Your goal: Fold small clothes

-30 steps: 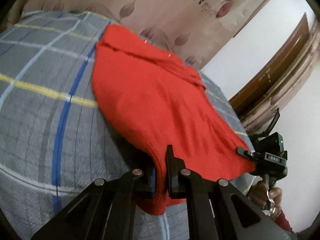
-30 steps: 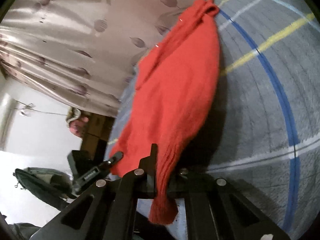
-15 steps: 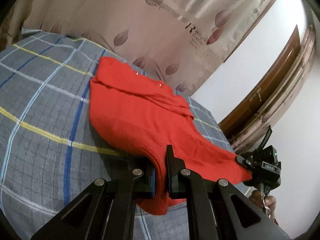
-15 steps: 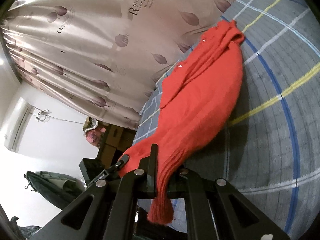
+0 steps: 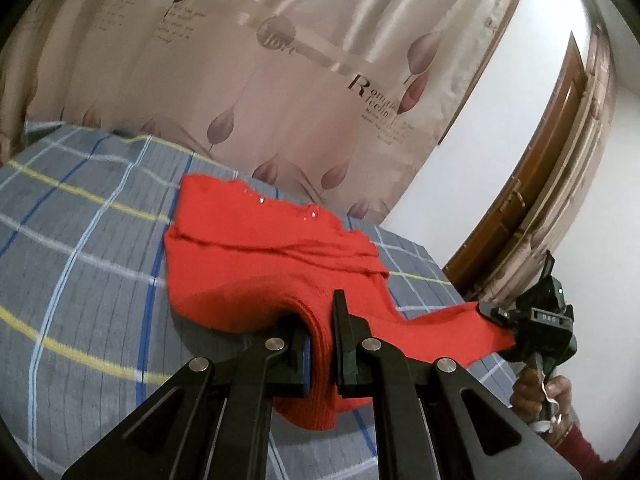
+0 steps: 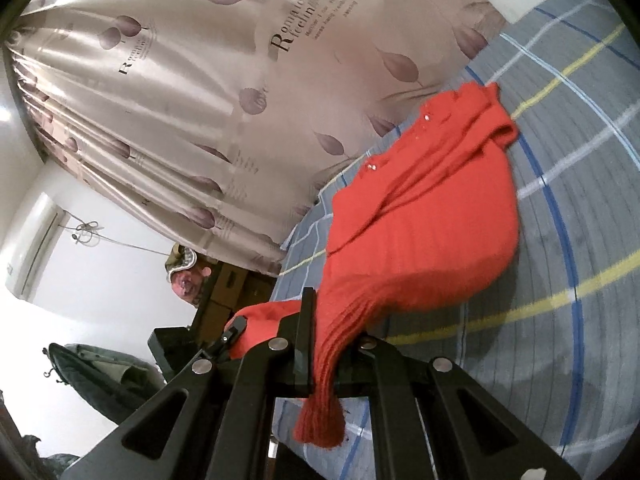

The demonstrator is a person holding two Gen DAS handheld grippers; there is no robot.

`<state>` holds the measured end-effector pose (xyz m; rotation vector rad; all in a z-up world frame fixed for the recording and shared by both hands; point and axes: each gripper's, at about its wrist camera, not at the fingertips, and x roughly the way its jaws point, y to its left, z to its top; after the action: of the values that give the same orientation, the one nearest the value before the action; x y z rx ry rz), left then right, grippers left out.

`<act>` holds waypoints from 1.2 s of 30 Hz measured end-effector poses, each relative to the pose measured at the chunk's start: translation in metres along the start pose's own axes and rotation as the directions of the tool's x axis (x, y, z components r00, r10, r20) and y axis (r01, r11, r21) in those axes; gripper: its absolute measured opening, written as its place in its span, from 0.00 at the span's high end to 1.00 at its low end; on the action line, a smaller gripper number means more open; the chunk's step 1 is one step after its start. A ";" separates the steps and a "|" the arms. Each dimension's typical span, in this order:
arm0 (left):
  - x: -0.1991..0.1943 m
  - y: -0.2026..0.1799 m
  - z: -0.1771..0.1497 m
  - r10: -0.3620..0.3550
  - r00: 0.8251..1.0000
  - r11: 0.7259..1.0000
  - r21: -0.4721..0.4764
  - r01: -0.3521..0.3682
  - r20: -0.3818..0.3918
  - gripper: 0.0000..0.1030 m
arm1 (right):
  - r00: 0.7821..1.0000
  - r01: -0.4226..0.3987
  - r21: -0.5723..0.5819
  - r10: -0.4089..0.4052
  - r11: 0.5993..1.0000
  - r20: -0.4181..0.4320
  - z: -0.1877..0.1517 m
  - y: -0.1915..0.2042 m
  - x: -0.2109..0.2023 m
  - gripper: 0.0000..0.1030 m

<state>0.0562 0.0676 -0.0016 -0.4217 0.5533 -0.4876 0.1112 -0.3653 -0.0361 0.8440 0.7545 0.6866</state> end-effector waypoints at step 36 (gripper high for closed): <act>0.096 0.021 0.051 0.183 0.983 0.975 0.126 -0.185 0.021 0.92 | 0.993 0.113 -0.049 -0.114 0.992 -0.021 0.100 -0.033 0.061 0.93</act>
<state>0.1642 0.0446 -0.0103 -0.2476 0.5437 -0.3405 0.2327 -0.3734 -0.0379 0.7443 0.7982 0.6118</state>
